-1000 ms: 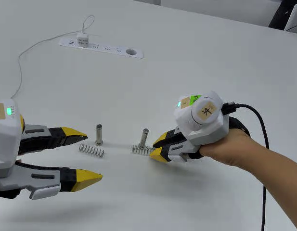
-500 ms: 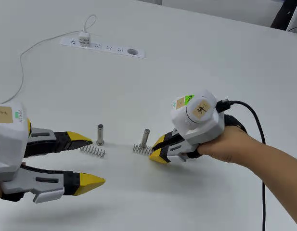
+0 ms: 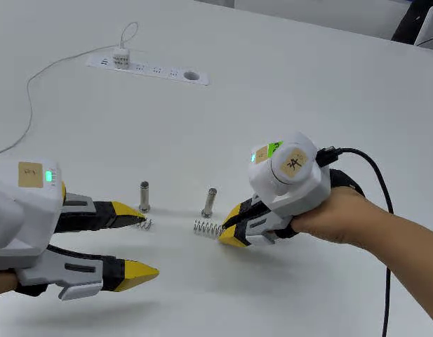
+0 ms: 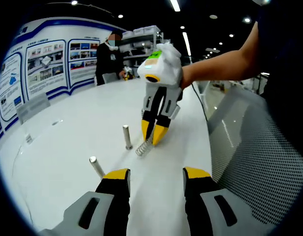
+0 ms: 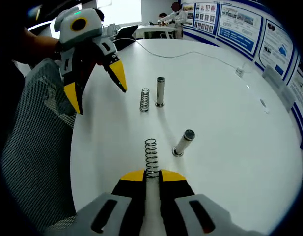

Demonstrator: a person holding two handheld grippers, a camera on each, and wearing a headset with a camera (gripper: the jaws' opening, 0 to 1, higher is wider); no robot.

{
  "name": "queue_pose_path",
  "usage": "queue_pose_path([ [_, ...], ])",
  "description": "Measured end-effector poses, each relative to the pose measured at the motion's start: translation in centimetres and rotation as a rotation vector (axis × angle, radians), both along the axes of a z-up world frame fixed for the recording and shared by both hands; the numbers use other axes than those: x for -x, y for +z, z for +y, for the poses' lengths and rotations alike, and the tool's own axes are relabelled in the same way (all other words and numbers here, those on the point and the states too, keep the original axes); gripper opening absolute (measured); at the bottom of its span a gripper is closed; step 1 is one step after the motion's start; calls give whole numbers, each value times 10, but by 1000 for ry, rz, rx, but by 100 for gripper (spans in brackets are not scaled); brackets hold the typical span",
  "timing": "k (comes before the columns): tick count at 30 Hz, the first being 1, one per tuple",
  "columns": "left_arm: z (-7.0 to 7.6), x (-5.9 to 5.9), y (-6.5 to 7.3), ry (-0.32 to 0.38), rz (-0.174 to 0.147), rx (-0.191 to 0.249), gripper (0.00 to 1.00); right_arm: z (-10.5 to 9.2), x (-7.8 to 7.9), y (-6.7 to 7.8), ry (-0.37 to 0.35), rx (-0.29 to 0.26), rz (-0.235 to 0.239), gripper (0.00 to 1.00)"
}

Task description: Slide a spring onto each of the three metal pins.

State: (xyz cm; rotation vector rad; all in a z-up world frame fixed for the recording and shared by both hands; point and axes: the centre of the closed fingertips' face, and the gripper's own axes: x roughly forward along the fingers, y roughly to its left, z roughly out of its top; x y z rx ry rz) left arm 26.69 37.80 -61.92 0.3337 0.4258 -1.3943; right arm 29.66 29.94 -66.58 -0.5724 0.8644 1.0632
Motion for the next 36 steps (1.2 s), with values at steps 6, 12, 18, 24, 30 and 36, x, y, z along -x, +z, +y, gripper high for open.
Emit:
queue_pose_path([
  [6,-12,0,-2,-38,-6,-11,42,9,15,13,48,2,-2,11],
  [12,-27,2,-2,-89,-26,-21,41,20,24,23,98,13,-5,12],
  [18,-34,4,-3,-126,-50,-37,38,30,29,34,133,8,-10,12],
  [24,-37,4,-3,-144,-81,-39,28,35,32,36,162,16,-10,12],
  [30,-37,4,-5,-158,-108,-49,19,36,35,38,177,21,-6,12],
  [36,-38,4,-6,-165,-132,-61,12,37,36,42,181,23,-11,12],
])
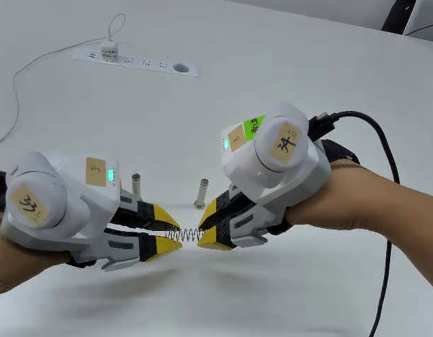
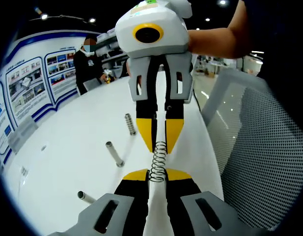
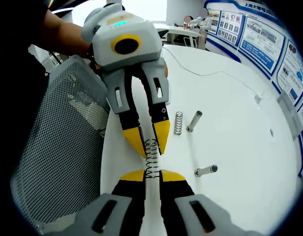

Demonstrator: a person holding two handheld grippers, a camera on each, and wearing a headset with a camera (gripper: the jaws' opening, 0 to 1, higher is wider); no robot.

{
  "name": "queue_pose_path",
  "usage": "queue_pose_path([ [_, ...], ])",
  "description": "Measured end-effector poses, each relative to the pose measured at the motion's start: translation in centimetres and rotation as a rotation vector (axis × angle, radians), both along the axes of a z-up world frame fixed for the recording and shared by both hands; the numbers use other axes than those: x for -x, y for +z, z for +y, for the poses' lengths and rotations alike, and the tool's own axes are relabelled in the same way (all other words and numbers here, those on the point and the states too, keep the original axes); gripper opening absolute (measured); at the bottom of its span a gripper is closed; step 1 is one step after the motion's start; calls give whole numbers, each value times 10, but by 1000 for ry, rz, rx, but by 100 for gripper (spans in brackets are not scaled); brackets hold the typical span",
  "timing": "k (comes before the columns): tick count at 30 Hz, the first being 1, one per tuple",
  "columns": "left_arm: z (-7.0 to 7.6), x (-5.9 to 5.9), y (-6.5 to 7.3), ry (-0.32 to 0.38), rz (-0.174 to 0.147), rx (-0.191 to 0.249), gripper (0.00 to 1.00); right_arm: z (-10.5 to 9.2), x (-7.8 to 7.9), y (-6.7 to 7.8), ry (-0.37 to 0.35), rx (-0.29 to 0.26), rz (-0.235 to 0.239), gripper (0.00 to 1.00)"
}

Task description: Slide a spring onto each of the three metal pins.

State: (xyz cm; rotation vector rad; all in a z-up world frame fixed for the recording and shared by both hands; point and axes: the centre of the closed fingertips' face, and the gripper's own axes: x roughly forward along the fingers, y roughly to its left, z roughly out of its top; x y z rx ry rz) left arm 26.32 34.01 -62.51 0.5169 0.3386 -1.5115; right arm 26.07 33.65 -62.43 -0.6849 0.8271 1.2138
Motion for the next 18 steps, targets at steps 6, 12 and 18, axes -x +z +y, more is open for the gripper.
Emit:
queue_pose_path([
  [6,1,-1,-1,-3,-4,-7,12,4,-1,15,-8,-39,-17,12],
  [12,-1,0,0,-5,-3,-5,12,14,-3,31,-6,-89,-38,11],
  [18,-1,1,1,-11,-1,-2,12,28,-2,42,10,-129,-58,11],
])
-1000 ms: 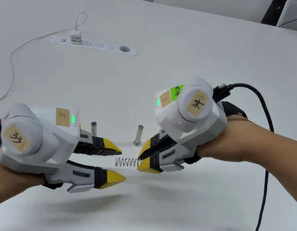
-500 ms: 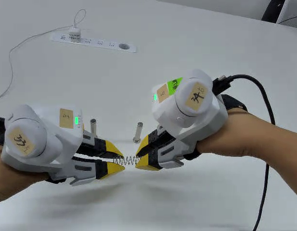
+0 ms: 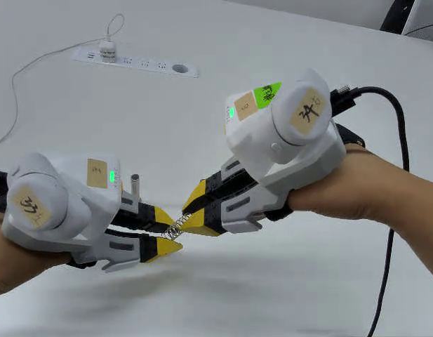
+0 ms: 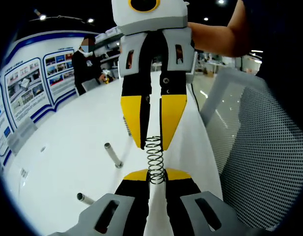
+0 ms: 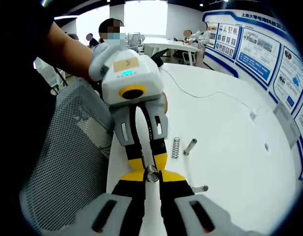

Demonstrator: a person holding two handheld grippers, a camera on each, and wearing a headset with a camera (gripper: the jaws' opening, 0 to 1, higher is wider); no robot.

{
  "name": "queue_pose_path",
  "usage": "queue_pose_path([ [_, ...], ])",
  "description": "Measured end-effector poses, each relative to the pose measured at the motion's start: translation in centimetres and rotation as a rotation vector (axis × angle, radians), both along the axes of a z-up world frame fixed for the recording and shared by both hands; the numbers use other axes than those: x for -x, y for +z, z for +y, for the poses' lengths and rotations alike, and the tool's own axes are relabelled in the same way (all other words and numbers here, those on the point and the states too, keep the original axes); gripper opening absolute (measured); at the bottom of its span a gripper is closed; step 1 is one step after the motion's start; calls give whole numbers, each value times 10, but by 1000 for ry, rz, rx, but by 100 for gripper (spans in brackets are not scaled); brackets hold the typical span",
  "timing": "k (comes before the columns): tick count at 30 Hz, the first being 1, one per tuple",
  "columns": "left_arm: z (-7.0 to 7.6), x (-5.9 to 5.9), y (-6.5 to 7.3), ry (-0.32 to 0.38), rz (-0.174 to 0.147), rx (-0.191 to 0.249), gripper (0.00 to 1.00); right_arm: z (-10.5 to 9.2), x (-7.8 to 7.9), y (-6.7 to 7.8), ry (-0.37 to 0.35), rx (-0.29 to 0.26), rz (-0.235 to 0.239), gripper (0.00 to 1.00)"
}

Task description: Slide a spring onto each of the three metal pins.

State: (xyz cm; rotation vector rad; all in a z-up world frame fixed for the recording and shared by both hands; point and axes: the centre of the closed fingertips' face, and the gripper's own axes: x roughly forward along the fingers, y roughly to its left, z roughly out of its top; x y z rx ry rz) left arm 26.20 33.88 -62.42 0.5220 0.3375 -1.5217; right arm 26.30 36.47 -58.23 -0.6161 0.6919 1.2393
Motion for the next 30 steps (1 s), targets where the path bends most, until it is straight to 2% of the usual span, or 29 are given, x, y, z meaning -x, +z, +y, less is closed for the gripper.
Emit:
queue_pose_path([
  [8,-1,0,4,2,15,20,11,10,-1,6,13,-27,-19,12],
  [13,-1,-2,8,18,44,55,11,9,-2,6,6,-27,-27,13],
  [17,-1,-1,9,20,44,56,11,8,-4,7,-7,-35,-26,15],
  [30,-2,-2,13,41,85,97,11,9,-3,6,-27,-58,-31,14],
])
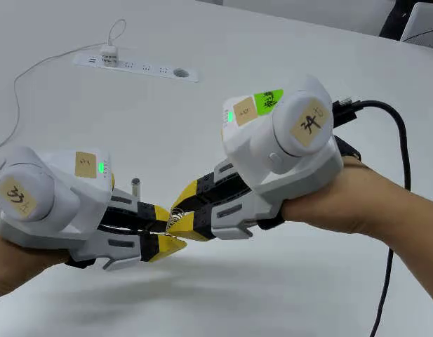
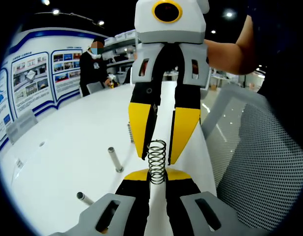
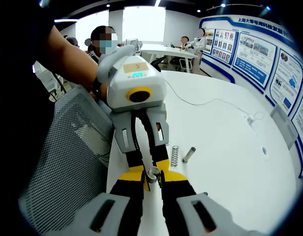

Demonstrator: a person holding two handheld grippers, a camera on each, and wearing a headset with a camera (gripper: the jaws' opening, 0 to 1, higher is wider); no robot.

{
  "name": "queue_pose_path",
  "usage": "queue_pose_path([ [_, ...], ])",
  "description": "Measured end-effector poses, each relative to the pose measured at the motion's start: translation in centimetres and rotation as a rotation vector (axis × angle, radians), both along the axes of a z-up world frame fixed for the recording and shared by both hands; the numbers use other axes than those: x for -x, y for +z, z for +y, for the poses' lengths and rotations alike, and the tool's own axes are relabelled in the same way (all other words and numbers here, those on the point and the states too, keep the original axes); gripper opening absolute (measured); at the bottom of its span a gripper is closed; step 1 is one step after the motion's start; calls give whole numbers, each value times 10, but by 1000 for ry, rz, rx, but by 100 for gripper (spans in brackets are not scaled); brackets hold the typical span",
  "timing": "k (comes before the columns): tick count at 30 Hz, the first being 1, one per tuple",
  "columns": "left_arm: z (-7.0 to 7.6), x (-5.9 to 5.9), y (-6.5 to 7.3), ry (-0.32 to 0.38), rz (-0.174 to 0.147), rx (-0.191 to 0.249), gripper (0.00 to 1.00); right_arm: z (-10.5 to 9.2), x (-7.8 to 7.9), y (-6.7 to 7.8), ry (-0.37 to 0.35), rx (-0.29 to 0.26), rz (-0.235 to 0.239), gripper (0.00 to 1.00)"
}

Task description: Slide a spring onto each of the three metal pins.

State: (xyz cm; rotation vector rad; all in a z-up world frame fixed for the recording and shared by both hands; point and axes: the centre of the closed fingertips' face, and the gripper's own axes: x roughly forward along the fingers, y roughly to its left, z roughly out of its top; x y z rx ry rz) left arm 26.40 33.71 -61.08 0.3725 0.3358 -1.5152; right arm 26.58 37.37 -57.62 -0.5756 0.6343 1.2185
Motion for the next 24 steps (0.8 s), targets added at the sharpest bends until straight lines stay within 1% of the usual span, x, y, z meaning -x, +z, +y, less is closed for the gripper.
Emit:
queue_pose_path([
  [6,0,-1,1,8,14,11,11,0,-2,2,-10,-15,-5,12],
  [17,-1,1,0,1,6,1,12,1,-2,1,-10,-20,-1,12],
  [19,-1,0,1,2,5,3,13,1,-2,2,-11,-22,-2,12],
  [22,0,-1,2,12,9,6,19,0,-4,3,-16,-24,-4,12],
  [24,1,-2,3,15,4,4,20,-2,-5,3,-23,-26,-6,12],
])
